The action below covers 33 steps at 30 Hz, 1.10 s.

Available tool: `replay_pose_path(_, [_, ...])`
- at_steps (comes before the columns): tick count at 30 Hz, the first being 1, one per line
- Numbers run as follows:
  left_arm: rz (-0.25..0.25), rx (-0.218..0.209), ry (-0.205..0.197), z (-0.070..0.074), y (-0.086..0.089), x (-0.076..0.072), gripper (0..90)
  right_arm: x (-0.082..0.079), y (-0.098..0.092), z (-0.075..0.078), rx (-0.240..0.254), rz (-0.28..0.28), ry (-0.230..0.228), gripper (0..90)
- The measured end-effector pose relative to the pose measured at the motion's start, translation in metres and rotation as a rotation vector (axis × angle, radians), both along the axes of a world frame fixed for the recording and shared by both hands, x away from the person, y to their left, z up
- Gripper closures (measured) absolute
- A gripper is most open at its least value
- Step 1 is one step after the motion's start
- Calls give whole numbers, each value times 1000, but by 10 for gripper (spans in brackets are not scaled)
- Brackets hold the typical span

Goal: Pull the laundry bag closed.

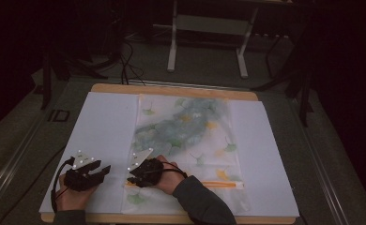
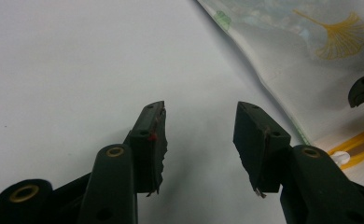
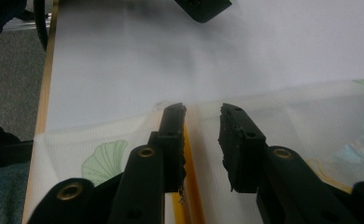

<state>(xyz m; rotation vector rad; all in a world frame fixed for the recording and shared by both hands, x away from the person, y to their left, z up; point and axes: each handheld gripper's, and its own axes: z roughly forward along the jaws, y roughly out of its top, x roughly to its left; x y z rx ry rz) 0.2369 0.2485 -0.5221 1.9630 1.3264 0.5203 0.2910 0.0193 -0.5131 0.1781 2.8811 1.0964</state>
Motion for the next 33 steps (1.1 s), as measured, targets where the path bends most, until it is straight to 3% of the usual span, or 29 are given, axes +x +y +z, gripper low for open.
replay_pose_path(5, [-1,1,-1,0,0,0,537,-2,5,-2,-1,5,-5,742])
replay_pose_path(17, [-3,2,0,0,0,0,537,-8,20,-8,-28,42,5,688])
replay_pose_path(24, [-2,3,-2,0,0,0,537,-5,27,-10,-35,23,23,789])
replay_pose_path(33, [0,3,0,1,0,0,537,-5,34,-9,-57,11,20,756])
